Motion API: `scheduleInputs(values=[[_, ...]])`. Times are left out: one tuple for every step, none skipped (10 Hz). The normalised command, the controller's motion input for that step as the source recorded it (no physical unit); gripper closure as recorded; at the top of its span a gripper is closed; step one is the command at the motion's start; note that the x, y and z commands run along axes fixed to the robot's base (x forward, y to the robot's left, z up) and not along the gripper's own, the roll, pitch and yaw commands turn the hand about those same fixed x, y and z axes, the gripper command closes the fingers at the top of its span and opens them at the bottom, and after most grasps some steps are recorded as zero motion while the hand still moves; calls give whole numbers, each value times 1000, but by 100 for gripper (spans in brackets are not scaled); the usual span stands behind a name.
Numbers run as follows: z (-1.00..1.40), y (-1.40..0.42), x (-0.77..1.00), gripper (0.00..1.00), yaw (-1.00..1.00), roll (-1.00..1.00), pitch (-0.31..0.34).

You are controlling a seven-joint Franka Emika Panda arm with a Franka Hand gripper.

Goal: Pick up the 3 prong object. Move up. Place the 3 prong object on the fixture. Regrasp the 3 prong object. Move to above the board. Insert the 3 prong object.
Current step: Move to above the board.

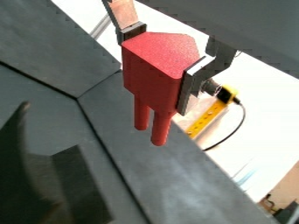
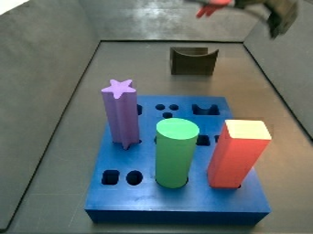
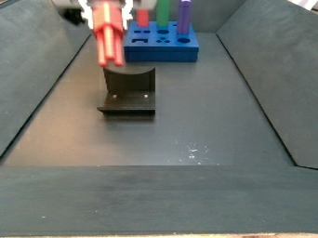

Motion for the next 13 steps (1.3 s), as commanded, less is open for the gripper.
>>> scheduleInputs(values=[[1000, -26, 176, 100, -188, 97, -97], [1000, -26, 167, 100, -214, 88, -42], [1000, -27, 154, 100, -210, 76, 31], [1000, -27, 143, 100, -190, 64, 90], [1000, -29, 135, 100, -157, 58, 140], [867, -31, 114, 100, -102, 58, 198], [674, -30, 91, 100, -54, 60, 237], [420, -33, 76, 100, 15, 62, 276], [236, -37, 71, 100, 68, 58, 295], [54, -33, 71, 100, 141, 48, 297], [49, -32, 77, 100, 187, 42, 286], [43, -41, 88, 100, 238, 34, 271], [33, -45, 99, 100, 266, 29, 255]])
